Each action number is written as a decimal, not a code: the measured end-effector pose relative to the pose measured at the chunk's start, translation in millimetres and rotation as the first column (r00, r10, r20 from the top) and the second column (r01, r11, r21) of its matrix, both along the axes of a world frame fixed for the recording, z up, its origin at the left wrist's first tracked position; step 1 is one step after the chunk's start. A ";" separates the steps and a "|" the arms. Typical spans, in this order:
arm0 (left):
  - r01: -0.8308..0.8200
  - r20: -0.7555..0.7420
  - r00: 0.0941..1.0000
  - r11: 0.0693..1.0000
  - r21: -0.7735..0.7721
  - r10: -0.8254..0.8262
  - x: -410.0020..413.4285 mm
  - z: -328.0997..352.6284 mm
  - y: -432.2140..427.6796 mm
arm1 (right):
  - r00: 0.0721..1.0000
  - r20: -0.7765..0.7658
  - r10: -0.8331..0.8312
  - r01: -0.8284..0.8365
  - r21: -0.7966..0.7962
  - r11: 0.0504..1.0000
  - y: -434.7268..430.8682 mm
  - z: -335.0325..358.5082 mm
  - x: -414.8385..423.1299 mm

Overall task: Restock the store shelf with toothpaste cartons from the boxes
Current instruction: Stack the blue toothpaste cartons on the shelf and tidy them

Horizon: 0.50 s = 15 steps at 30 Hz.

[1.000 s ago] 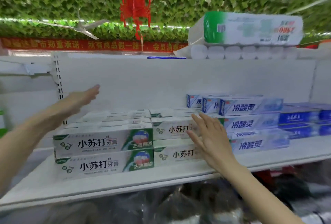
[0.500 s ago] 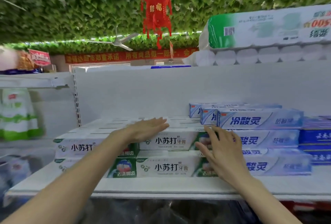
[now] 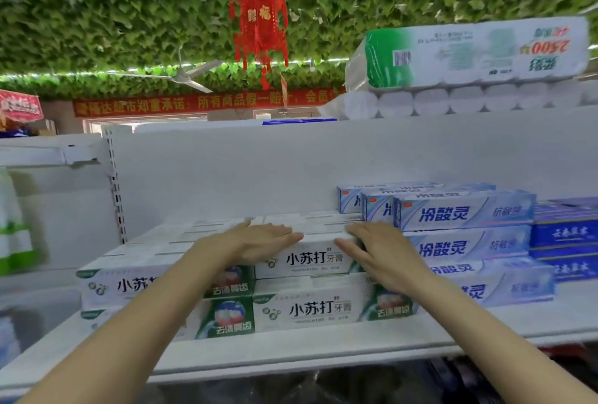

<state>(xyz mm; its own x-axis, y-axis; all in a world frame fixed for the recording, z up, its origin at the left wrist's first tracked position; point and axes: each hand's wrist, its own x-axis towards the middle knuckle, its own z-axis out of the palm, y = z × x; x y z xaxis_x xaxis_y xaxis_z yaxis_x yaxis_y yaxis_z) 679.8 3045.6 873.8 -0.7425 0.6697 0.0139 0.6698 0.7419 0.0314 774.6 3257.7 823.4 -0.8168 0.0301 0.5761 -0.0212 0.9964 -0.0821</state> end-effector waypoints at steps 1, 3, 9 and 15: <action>0.008 0.007 1.000 1.000 0.007 -0.008 -0.6 0.2 -2.7 | 1.000 0.015 -0.014 0.014 0.000 1.000 0.8 2.7 -3.2; 0.019 0.013 1.000 1.000 0.019 -0.019 -1.0 -0.5 -6.0 | 0.999 0.042 -0.030 0.031 -0.027 0.999 0.5 11.7 -8.6; 0.062 0.122 0.989 0.986 0.158 -0.082 0.5 -1.7 -7.3 | 0.970 0.242 -0.039 0.078 -0.155 0.985 -12.8 29.1 -25.4; 0.039 0.191 0.978 0.973 0.229 -0.085 0.1 -2.7 -9.5 | 0.949 0.283 -0.141 0.201 -0.197 0.960 -2.8 31.3 -17.1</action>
